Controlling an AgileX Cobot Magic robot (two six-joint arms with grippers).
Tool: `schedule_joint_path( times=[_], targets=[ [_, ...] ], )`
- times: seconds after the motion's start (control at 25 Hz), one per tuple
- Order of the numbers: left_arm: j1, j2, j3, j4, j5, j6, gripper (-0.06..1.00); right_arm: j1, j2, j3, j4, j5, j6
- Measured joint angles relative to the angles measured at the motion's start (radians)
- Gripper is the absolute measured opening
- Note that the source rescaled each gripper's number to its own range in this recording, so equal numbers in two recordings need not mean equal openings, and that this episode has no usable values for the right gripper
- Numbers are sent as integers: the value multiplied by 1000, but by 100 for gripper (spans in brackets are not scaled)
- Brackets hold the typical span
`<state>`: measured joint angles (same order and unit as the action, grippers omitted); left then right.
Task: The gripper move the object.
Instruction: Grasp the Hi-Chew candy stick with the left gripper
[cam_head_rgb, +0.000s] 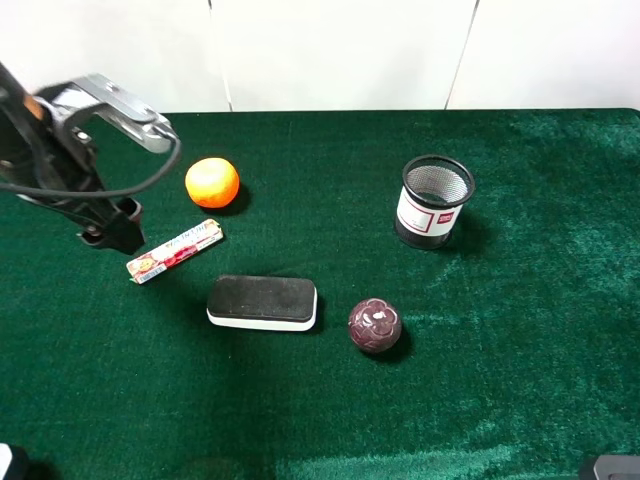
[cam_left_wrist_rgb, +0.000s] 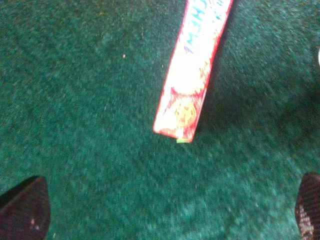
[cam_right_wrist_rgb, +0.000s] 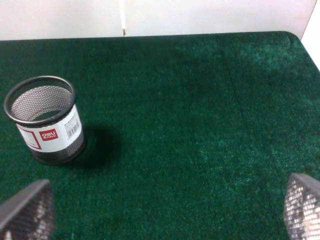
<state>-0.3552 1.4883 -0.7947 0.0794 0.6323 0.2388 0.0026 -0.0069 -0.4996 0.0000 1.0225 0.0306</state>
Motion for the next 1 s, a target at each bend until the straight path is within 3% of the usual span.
schedule_joint_path(
  times=[0.52, 1.0],
  targets=[
    [-28, 235, 0, 26, -247, 1, 98, 0, 0, 0, 0, 0, 0],
    [-43, 351, -1, 25, -401, 1, 96, 0, 0, 0, 0, 0, 0]
  ],
)
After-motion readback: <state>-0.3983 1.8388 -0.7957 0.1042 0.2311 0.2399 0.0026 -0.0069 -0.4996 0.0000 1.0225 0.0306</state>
